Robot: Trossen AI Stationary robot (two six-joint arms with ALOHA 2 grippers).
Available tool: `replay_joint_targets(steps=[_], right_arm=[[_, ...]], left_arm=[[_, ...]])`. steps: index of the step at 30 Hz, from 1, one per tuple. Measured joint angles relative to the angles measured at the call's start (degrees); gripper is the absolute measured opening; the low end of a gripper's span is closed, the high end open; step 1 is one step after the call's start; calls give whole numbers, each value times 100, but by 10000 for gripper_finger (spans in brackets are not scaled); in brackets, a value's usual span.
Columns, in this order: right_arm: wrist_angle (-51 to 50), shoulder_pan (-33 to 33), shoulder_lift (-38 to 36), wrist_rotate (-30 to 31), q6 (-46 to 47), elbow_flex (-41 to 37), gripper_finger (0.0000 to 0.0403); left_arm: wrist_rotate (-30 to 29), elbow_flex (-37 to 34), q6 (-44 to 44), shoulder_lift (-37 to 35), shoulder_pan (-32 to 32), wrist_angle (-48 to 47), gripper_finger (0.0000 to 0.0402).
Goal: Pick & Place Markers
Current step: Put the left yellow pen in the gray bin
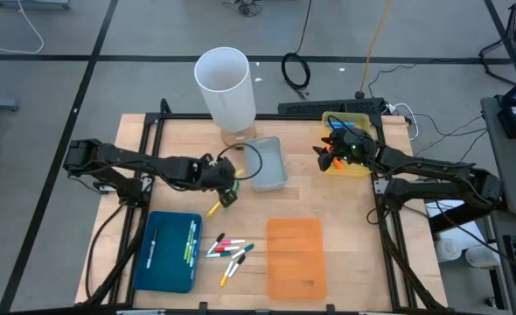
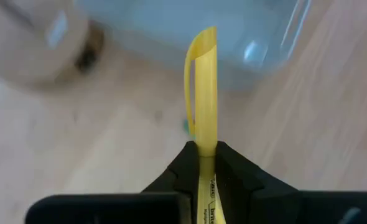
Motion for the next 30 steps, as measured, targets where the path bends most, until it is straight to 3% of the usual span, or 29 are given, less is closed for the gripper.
replay_joint_targets(steps=[7,10,20,24,30], right_arm=[[25,0,1,-4,7,0,226],[25,0,-2,-7,5,0,226],[24,1,1,-10,4,1,226],[23,13,1,-8,-7,2,226],[36,17,-2,-4,-13,2,226]], left_arm=[[-141,63,1645,53,139,2024,33],[-130,57,2018,117,341,2474,30],[496,72,1812,941,1005,4190,40],[495,70,1379,1193,1181,4410,40],[495,70,1149,1144,1249,4398,89]])
